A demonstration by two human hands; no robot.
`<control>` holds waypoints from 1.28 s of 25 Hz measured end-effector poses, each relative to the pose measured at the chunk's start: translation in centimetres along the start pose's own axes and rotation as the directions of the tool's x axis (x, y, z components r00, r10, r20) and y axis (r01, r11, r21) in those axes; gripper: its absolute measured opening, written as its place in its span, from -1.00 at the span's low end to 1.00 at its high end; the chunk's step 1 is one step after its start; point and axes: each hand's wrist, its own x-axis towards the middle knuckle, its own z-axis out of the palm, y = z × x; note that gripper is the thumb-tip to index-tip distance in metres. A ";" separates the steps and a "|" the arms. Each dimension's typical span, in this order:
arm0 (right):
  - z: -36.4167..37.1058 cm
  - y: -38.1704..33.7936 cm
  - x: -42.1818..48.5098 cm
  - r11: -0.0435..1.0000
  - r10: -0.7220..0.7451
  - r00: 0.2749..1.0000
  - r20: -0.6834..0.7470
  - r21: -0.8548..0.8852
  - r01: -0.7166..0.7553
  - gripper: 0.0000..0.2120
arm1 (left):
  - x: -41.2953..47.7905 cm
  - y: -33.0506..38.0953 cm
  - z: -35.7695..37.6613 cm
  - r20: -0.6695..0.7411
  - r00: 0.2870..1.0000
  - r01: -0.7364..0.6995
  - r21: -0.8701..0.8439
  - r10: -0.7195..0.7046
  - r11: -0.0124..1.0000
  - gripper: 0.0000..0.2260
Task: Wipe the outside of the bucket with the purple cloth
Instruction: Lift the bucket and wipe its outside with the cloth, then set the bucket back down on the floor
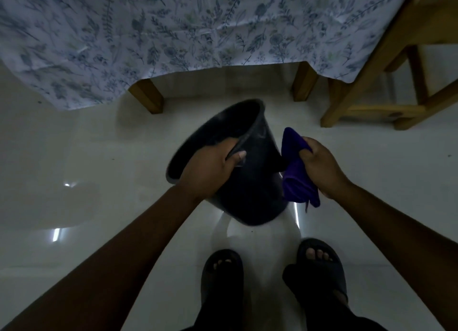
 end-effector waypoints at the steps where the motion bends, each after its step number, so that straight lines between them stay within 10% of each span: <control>1: -0.4 -0.5 -0.7 0.994 0.020 1.000 -0.013 0.106 -0.019 -0.70 | -0.5 0.5 -0.2 0.003 0.998 -0.068 0.050 0.068 0.996 -0.76; 9: -1.4 -2.8 -3.8 0.968 -0.044 0.992 -0.118 0.240 0.072 -0.59 | -2.0 1.1 3.1 0.096 0.963 -0.268 0.425 0.252 0.864 -0.82; 24: -4.0 -0.8 -6.4 0.961 -0.067 0.976 -0.206 0.249 0.118 -0.50 | -0.2 4.7 6.8 0.440 0.897 -0.154 0.206 0.049 0.966 -0.66; 32: -11.6 -5.4 -6.4 0.966 -0.223 0.851 -0.475 0.006 0.257 -0.42 | 9.0 13.3 1.7 0.143 0.963 -0.242 0.068 0.230 0.968 -0.67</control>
